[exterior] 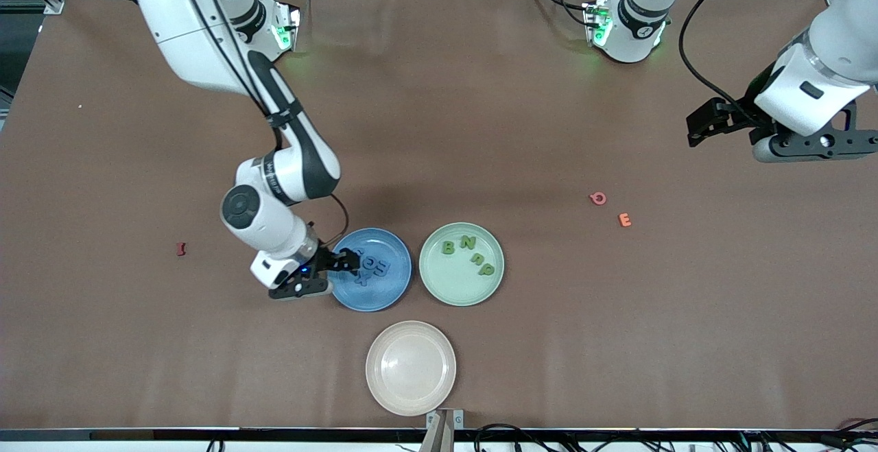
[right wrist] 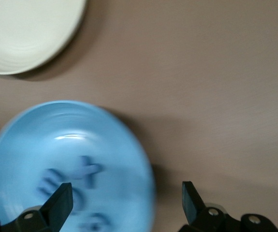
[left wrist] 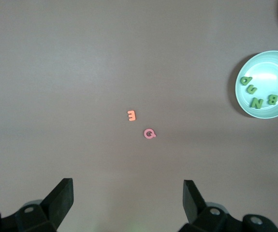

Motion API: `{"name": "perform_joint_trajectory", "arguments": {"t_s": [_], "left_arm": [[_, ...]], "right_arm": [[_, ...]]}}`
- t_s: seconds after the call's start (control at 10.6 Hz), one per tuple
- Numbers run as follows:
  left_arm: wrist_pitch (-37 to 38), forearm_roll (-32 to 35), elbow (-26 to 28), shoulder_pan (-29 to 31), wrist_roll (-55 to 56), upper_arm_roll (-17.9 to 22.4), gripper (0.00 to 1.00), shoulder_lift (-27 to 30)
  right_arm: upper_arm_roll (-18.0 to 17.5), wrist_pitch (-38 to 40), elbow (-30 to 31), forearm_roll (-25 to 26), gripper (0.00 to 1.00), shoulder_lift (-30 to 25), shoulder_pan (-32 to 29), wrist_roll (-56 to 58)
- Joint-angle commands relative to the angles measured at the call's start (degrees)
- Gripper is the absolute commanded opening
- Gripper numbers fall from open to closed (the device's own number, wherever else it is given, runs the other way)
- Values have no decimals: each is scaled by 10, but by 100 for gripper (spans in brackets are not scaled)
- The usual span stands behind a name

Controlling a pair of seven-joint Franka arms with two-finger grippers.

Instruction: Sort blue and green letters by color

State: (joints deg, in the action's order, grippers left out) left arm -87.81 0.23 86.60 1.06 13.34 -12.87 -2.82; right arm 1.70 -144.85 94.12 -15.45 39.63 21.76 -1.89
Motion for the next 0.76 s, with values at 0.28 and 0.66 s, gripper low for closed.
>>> {"name": "perform_joint_trajectory", "arguments": {"t_s": [0.28, 0.66], "left_arm": [[13, 45, -18, -36, -42, 37, 100, 16], [12, 16, -32, -20, -72, 44, 100, 15]], "right_arm": [[17, 99, -8, 83, 100, -38, -151, 252], [19, 185, 21, 106, 100, -110, -219, 252]]}}
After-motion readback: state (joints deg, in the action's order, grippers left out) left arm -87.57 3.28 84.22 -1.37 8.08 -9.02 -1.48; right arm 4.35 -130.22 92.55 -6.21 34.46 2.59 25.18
